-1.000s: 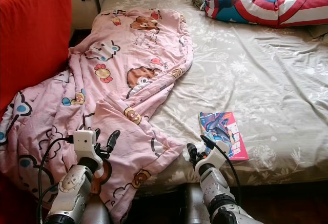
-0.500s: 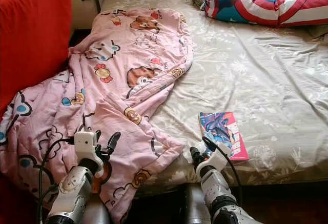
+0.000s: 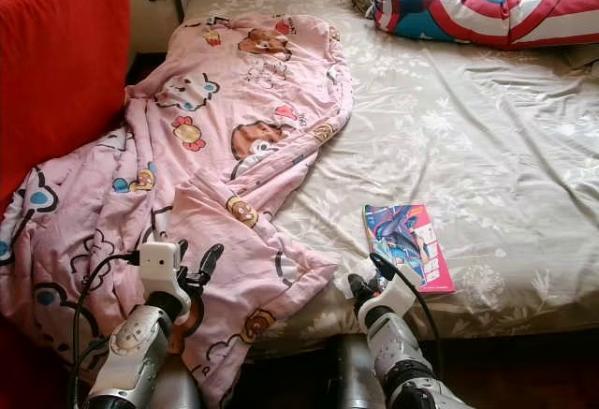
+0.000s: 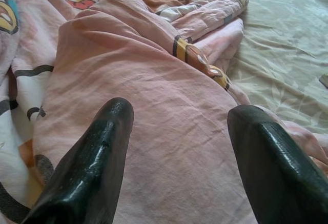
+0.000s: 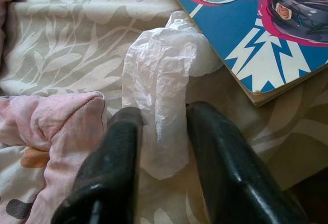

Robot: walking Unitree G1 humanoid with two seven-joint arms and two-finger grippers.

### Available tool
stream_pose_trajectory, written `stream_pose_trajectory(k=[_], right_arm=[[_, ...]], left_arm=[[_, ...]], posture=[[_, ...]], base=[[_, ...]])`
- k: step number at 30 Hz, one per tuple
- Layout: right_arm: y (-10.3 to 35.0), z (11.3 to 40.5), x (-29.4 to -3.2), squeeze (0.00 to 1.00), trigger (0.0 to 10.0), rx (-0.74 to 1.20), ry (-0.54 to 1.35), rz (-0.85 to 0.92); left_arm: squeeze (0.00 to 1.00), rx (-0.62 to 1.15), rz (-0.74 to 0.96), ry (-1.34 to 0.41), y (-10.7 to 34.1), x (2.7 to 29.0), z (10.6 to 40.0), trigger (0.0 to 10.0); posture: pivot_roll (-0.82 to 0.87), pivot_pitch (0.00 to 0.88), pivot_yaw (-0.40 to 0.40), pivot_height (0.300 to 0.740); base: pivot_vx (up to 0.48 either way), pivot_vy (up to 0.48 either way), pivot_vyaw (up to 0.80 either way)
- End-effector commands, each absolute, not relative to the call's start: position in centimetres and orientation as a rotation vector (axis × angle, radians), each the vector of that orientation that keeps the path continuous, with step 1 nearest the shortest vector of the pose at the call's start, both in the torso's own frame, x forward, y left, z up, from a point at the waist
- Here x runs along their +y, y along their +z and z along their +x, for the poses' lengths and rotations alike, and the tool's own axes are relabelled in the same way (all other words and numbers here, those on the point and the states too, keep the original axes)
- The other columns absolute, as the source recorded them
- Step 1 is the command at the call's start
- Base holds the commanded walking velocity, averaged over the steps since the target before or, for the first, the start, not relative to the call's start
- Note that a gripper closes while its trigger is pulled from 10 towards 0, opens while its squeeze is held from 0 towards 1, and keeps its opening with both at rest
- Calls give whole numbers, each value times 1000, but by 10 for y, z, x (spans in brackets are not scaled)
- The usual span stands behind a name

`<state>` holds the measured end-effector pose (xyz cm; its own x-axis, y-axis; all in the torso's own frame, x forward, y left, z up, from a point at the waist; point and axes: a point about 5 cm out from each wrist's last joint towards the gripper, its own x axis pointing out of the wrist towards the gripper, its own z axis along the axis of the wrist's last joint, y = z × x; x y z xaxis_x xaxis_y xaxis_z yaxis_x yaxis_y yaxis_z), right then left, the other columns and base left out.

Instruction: Clean up the room

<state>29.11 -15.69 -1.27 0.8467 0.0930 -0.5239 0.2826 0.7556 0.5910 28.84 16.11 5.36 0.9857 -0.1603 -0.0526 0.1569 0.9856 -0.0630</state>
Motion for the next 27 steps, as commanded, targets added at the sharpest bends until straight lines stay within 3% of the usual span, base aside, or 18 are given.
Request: stream_pose_trajectory(k=[1, 27], right_arm=[[-20, 284, -158, 0, 0, 592, -131, 733], [-24, 277, -165, 0, 0, 591, -136, 649]], left_arm=[[0, 63, -36, -165, 53, 162, 286, 10000], [0, 70, -35, -160, 51, 160, 284, 10000]], posture=[[32, 141, -36, 586], [30, 133, -40, 586]], base=[[0, 0, 0], [0, 0, 0]])
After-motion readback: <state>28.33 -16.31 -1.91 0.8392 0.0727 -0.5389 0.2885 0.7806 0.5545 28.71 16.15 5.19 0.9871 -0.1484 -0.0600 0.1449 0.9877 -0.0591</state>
